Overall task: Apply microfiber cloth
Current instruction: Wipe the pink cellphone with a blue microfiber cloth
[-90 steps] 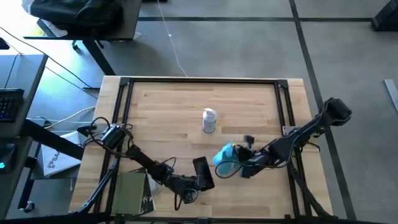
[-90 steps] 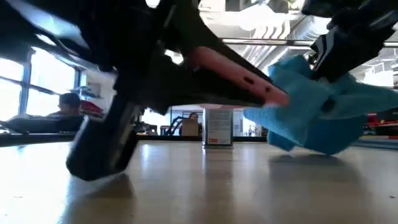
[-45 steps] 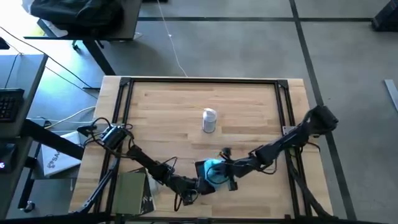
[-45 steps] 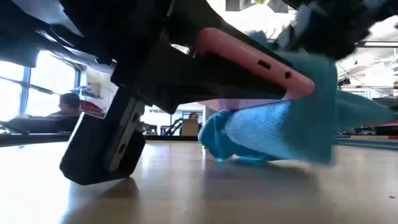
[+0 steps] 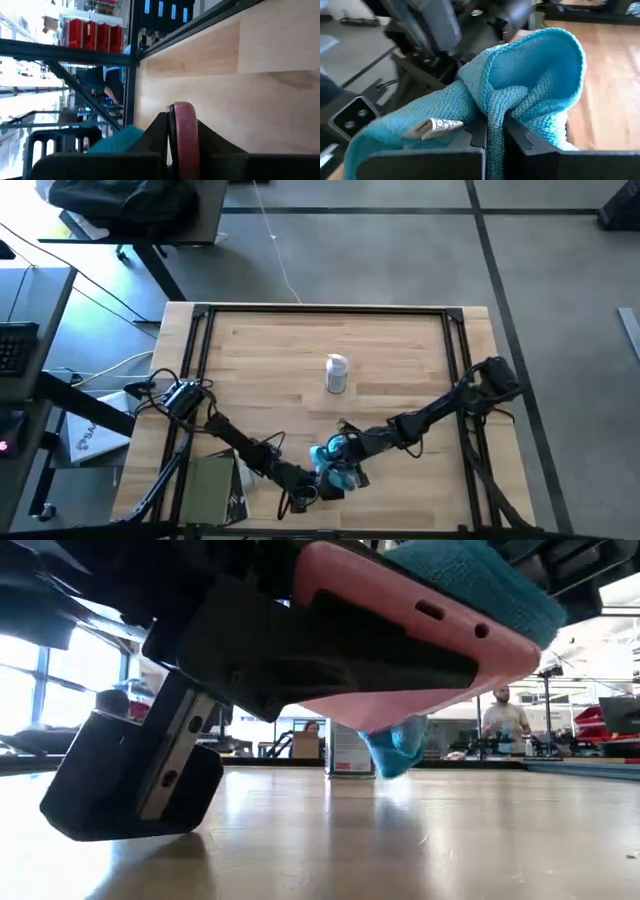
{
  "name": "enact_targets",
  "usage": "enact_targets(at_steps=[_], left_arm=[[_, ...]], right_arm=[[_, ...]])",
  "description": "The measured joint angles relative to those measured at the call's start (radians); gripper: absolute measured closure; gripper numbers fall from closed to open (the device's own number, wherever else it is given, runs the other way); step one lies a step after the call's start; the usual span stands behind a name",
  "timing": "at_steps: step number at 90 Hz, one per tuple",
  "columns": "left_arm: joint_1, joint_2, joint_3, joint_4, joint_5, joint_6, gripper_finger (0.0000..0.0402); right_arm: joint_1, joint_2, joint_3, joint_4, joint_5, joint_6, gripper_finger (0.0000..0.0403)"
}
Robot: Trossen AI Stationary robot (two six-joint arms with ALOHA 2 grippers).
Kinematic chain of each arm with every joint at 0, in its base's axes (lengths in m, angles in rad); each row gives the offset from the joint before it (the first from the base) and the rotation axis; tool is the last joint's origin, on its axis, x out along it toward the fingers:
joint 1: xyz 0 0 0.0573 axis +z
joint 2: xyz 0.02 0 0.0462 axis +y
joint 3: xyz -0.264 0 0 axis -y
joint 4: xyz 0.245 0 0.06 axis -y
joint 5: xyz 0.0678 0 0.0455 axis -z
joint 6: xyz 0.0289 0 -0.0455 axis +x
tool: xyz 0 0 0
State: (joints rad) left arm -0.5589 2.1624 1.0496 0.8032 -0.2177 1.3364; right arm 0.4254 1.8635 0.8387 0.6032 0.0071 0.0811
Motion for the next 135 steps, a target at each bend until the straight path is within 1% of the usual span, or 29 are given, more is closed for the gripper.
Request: enact_targets(at_steps=[11,20,28,45,53,59,70,78,85,94,100,105,110,115,123,129,135], left_arm=[[0.013,0.0,0.0,0.0,0.041,0.003,0.0387],[0.023,0.0,0.0,0.001,0.053,0.019,0.0387],[0.026,0.0,0.0,0.002,0.046,0.022,0.0387],[0.024,0.001,0.008,-0.003,0.03,0.031,0.0387],[0.021,0.002,0.014,-0.011,0.021,0.041,0.0387],[0.02,0.002,0.015,-0.017,0.016,0.067,0.0387],[0.02,0.002,0.021,-0.027,-0.003,0.102,0.0387],[0.02,0.004,0.032,-0.04,-0.022,0.138,0.0387],[0.02,0.005,0.043,-0.057,-0.047,0.186,0.0387],[0.023,0.005,0.053,-0.06,-0.063,0.213,0.0387],[0.023,0.005,0.057,-0.058,-0.058,0.214,0.0387],[0.025,0.005,0.061,-0.063,-0.058,0.214,0.0387],[0.027,0.005,0.064,-0.062,-0.056,0.214,0.0387],[0.028,0.005,0.064,-0.063,-0.056,0.214,0.0387],[0.029,0.005,0.064,-0.063,-0.055,0.213,0.0387],[0.029,0.004,0.064,-0.065,-0.055,0.21,0.0387],[0.028,0.004,0.064,-0.072,-0.057,0.211,0.0387]], right_arm=[[0.0,-0.001,-0.001,0.01,0.016,-0.056,0.0403],[-0.011,-0.001,-0.002,0.026,0.118,-0.116,0.0403],[-0.044,-0.001,-0.002,0.031,0.185,-0.157,0.0403],[-0.103,-0.019,-0.002,-0.007,0.197,-0.21,0.0403],[-0.118,-0.063,-0.002,-0.11,0.206,-0.242,0.0403],[-0.12,-0.119,-0.004,-0.23,0.247,-0.266,0.0403],[-0.105,-0.263,-0.004,-0.46,0.327,-0.273,0.0403],[-0.086,-0.365,-0.004,-0.616,0.348,-0.254,0.0403],[-0.07,-0.448,-0.004,-0.727,0.336,-0.201,0.0403],[-0.053,-0.51,-0.003,-0.817,0.235,-0.085,0.0403],[-0.038,-0.515,-0.003,-0.825,0.168,-0.013,0.0403],[-0.018,-0.502,-0.003,-0.819,0.146,0.022,0.0403],[0.006,-0.47,-0.003,-0.791,0.147,0.039,0.0403],[0.026,-0.427,-0.003,-0.758,0.17,0.053,0.0403],[0.058,-0.354,-0.003,-0.644,0.198,0.054,0.0403],[0.082,-0.304,-0.003,-0.566,0.195,0.053,0.0403],[0.098,-0.273,-0.003,-0.516,0.162,0.06,0.0403]])
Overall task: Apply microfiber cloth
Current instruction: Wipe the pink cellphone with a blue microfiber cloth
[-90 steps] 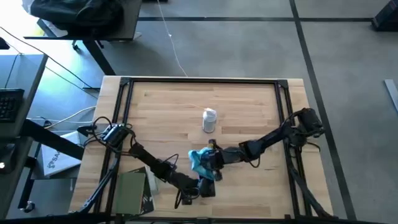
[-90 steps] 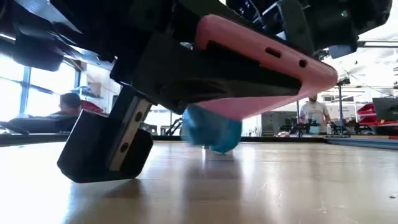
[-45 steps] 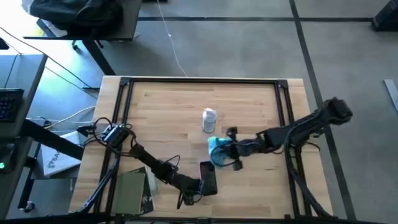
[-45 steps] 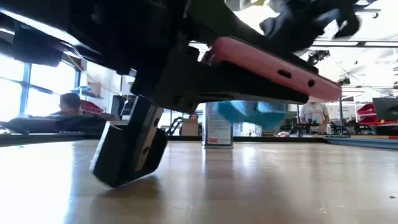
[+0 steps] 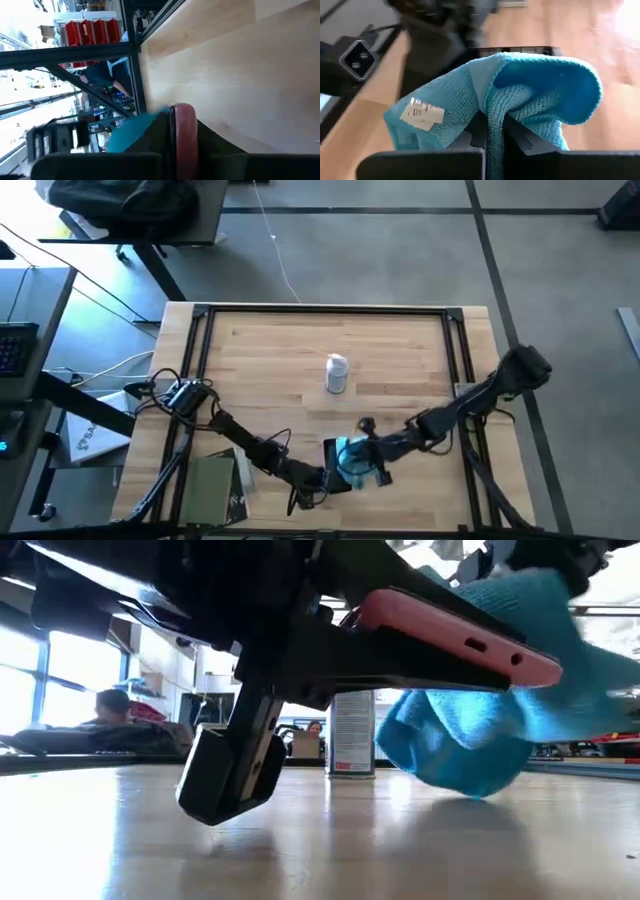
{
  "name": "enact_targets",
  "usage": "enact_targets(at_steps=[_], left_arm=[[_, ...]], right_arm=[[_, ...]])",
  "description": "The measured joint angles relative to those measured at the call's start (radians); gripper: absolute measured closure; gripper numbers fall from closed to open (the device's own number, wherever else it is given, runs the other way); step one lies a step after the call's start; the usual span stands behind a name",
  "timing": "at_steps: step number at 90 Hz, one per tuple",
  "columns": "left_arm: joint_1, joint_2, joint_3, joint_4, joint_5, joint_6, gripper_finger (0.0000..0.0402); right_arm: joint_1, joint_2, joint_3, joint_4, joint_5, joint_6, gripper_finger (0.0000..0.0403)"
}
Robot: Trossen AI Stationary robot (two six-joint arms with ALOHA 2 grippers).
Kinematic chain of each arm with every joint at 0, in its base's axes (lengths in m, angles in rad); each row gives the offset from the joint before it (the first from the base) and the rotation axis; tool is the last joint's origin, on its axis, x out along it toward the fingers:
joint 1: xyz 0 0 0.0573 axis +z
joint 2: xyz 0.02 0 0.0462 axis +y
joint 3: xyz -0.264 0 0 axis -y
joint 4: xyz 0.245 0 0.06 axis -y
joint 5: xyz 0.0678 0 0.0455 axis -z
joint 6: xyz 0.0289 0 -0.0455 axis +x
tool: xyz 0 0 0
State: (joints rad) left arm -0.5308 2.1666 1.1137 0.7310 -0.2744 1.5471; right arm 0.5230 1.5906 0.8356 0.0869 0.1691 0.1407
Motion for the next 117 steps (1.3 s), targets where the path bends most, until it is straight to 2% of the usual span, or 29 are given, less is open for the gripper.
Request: enact_targets(at_steps=[12,20,29,61,72,79,92,103,117], left_arm=[[0.0,-0.001,0.0,0.004,0.0,0.0,0.0387],[0.001,-0.001,0.0,0.001,0.012,0.014,0.0387],[0.001,-0.001,0.0,0.0,0.01,0.025,0.0387],[0.001,-0.001,-0.001,0.001,0.005,0.018,0.0387],[0.001,-0.002,0.0,0.004,0.007,0.01,0.0387],[0.001,-0.003,0.0,0.007,0.007,0.008,0.0387],[-0.001,-0.003,0.0,0.003,0.013,-0.002,0.0387],[0.002,-0.003,0.0,0.001,0.009,-0.001,0.0387],[0.001,-0.003,0.0,0.001,0.007,-0.001,0.0387]], right_arm=[[0.013,0.032,0.001,0.026,-0.119,0.049,0.0403],[0.011,0.049,0.001,0.036,-0.123,0.061,0.0403],[0.003,0.062,0.001,0.052,-0.076,0.032,0.0403],[-0.092,0.065,0.001,0.148,0.215,-0.214,0.0403],[-0.133,0.065,0.001,0.176,0.238,-0.273,0.0403],[-0.146,0.065,0.001,0.184,0.203,-0.281,0.0403],[-0.145,0.065,0.001,0.187,0.07,-0.268,0.0403],[-0.115,0.065,0.001,0.179,-0.026,-0.197,0.0403],[-0.065,0.065,0.001,0.133,-0.097,-0.094,0.0403]])
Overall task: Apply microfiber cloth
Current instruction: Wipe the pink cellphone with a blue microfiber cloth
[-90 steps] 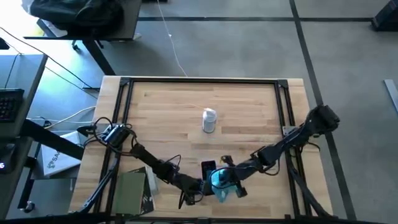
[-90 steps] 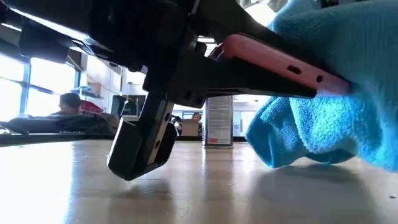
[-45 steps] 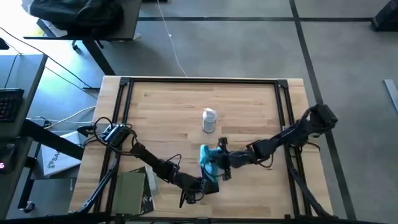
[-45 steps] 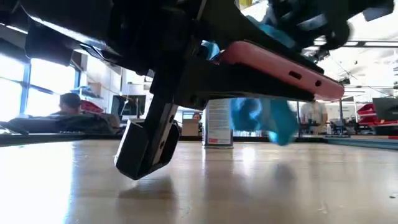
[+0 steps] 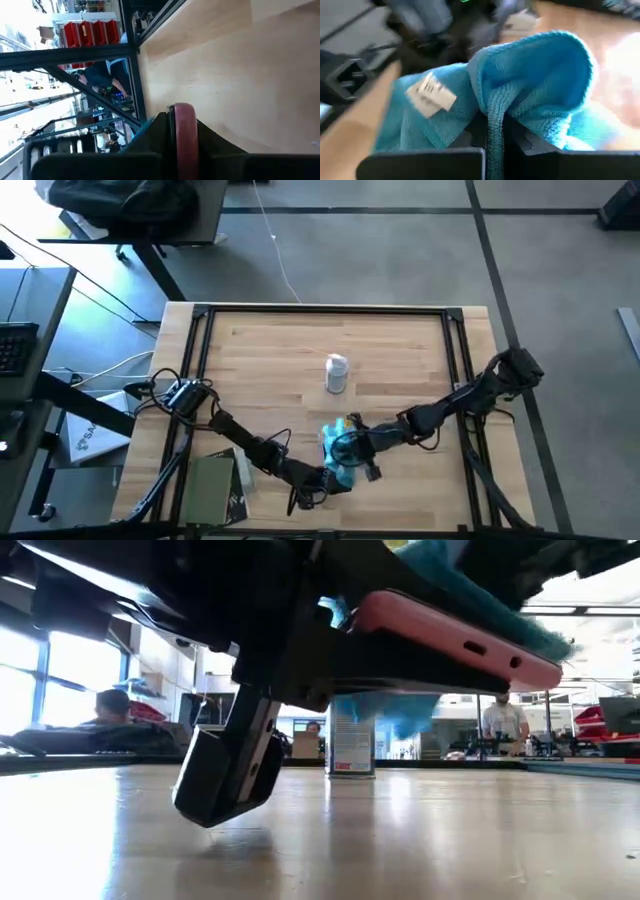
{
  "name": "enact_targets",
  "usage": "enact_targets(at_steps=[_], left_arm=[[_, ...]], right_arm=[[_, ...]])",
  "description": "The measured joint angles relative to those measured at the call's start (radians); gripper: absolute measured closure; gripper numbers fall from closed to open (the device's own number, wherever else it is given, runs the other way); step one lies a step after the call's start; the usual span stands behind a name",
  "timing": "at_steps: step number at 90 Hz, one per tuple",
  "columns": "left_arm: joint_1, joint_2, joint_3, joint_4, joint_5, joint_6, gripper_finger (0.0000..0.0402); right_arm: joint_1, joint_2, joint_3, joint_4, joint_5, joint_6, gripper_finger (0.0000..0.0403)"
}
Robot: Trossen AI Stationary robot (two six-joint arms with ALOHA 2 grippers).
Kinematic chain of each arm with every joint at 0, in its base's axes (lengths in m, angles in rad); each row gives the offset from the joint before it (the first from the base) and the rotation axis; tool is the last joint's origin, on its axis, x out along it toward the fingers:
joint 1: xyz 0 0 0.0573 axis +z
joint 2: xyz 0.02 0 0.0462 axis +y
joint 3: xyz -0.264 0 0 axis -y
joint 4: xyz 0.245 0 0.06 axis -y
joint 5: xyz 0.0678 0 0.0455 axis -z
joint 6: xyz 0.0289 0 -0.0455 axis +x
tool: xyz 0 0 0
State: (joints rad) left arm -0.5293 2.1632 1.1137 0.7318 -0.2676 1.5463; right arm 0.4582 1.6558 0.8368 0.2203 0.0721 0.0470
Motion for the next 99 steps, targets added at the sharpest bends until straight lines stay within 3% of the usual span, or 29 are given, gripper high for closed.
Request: enact_targets(at_steps=[23,53,77,99], left_arm=[[0.0,0.0,0.0,-0.003,0.006,0.003,0.0387],[0.002,0.0,0.0,0.009,0.012,0.002,0.0387],[0.001,-0.001,0.002,0.009,0.004,0.035,0.0387],[0.002,-0.001,0.002,0.0,-0.001,0.034,0.0386]], right_arm=[[0.036,0.0,0.0,-0.042,-0.015,0.109,0.0403],[-0.065,0.001,0.0,0.087,0.119,-0.094,0.0403],[-0.128,0.047,0.0,0.232,-0.053,-0.146,0.0403],[-0.123,0.135,0.0,0.377,-0.122,-0.161,0.0403]])
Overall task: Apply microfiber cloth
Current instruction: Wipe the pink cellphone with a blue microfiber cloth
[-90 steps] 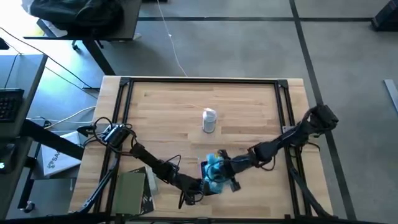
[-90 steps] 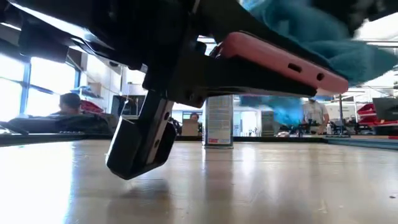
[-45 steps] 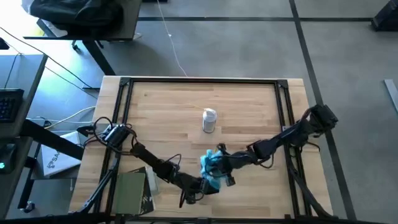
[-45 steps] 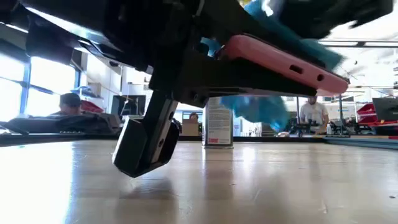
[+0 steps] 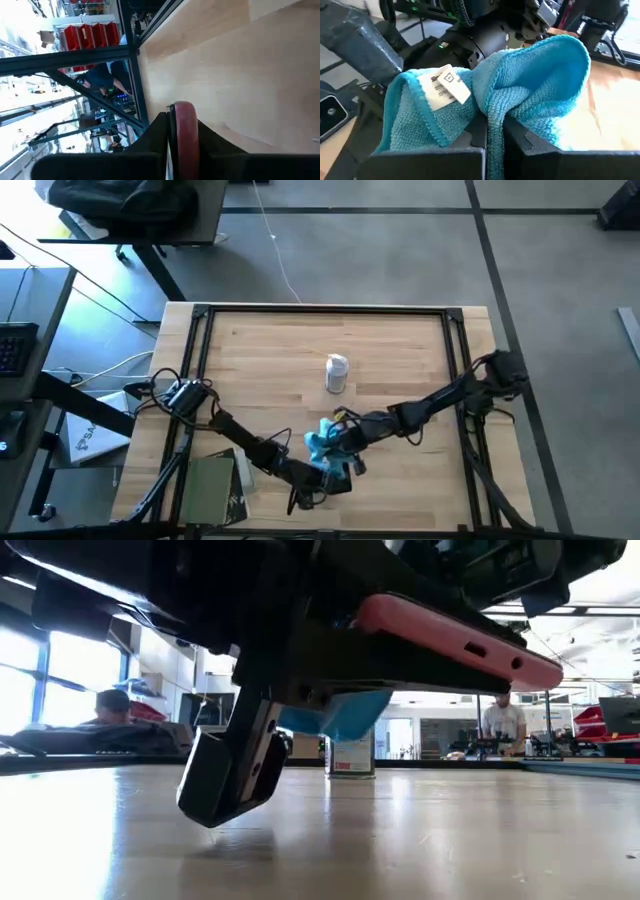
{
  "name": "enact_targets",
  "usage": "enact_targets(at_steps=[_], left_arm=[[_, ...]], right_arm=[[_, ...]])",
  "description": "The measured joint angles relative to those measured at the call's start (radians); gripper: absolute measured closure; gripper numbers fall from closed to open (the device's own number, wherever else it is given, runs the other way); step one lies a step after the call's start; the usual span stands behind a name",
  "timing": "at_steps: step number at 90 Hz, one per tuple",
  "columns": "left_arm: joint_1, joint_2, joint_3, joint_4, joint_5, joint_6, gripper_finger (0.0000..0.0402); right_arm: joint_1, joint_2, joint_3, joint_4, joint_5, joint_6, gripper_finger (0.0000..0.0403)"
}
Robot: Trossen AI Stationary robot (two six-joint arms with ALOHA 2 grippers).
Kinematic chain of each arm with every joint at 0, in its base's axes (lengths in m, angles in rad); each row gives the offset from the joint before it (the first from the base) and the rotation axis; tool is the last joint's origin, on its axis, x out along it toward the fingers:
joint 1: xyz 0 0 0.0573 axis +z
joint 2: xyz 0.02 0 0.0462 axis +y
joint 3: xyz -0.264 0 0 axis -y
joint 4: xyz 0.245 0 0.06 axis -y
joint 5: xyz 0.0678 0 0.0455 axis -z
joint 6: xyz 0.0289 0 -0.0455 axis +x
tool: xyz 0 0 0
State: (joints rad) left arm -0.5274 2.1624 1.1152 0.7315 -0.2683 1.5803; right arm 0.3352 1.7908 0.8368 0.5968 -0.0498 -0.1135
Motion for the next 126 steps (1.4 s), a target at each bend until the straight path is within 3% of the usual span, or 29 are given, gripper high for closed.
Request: enact_targets(at_steps=[16,27,53,83,93,109,117,126], left_arm=[[0.0,0.0,0.0,0.0,0.002,0.001,0.0386],[0.0,0.001,0.0,-0.005,0.005,0.0,0.0386],[0.005,0.001,-0.002,0.005,-0.02,0.0,0.0386],[0.005,0.001,-0.002,0.001,-0.029,-0.013,0.0386],[0.0,0.001,-0.001,0.005,-0.029,-0.026,0.0386],[-0.008,0.0,0.0,0.008,-0.052,-0.033,0.0386],[-0.009,-0.001,0.0,0.01,-0.054,-0.035,0.0386],[-0.01,-0.001,0.0,0.01,-0.055,-0.038,0.0386]], right_arm=[[-0.002,0.0,0.001,-0.04,-0.15,0.017,0.0403],[-0.002,-0.002,0.003,-0.091,-0.166,0.035,0.0403],[-0.008,-0.001,0.0,-0.017,0.106,-0.036,0.0403],[-0.033,-0.014,0.0,-0.047,0.253,-0.092,0.0403],[-0.027,-0.066,0.0,-0.154,0.31,-0.131,0.0403],[0.002,-0.203,-0.001,-0.467,0.385,-0.104,0.0403],[0.022,-0.264,-0.002,-0.607,0.391,-0.049,0.0403],[0.045,-0.308,-0.002,-0.642,0.373,0.003,0.0403]])
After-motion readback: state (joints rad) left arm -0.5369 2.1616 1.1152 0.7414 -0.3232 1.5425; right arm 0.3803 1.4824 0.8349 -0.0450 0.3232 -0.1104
